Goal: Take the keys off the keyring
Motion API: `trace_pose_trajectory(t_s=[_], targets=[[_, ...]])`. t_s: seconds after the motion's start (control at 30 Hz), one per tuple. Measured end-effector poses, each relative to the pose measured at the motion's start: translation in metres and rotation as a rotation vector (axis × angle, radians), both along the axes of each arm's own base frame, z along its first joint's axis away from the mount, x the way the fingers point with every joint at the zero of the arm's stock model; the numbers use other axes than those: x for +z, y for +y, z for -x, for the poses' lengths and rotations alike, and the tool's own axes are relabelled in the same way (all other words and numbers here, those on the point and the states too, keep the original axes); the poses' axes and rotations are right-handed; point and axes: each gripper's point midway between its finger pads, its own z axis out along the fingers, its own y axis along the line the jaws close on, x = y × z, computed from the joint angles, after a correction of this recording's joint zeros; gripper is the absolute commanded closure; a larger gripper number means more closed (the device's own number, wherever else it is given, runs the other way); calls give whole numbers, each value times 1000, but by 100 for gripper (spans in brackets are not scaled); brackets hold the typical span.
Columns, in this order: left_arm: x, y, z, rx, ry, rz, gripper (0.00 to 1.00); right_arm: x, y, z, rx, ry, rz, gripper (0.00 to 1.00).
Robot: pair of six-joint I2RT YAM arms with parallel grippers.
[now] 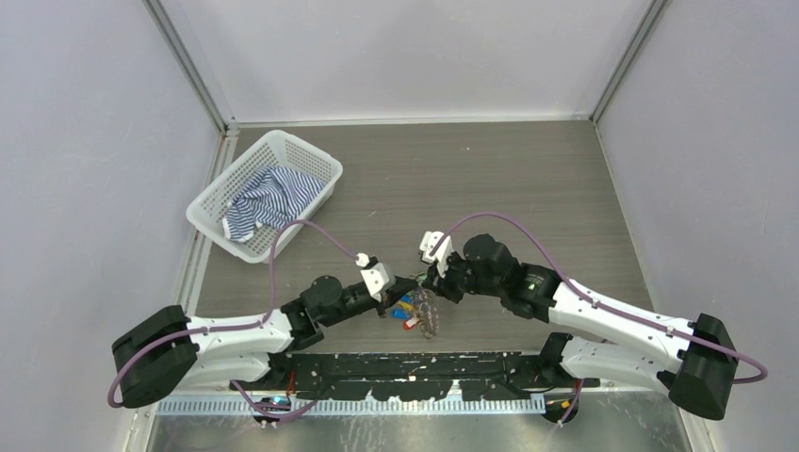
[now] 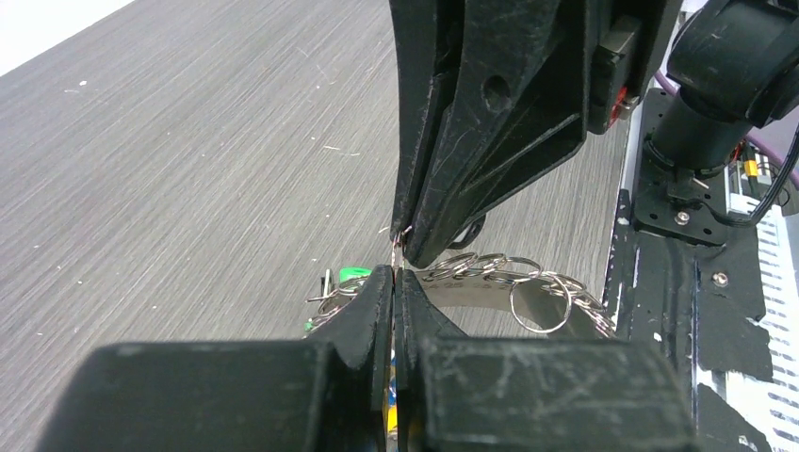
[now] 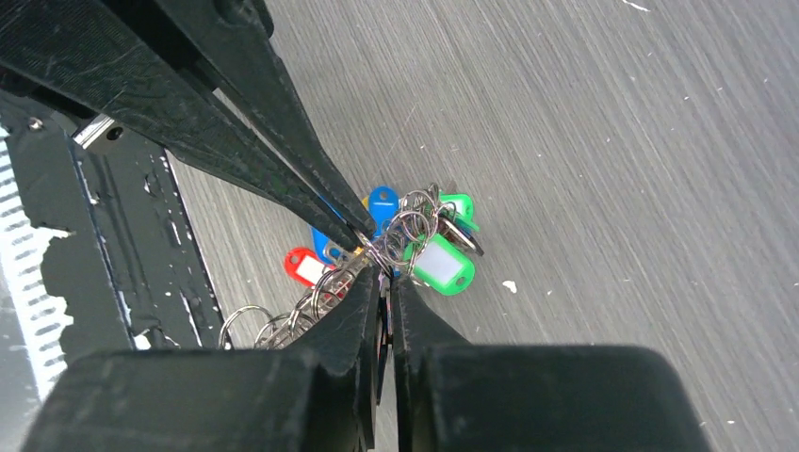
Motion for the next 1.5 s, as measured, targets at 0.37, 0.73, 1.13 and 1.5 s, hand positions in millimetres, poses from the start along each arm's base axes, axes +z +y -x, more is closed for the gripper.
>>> trace_pose_trajectory(t_s=[0.37,0.73,1.13,1.5], targets=[[-8,7,3,-3,-25,-31,100,-9,-13,-4,-159,58,-76,69],[-4,8,6,-20,-47,-25,100,-9,-21,-13,-260,28,-183,70],[-7,10,10,-24,-27,37,100,-36,-9,7,-230,-30,-184,67],[-9,7,10,-21,3,66,100,-43,-11,7,-266,-28,-268,64]])
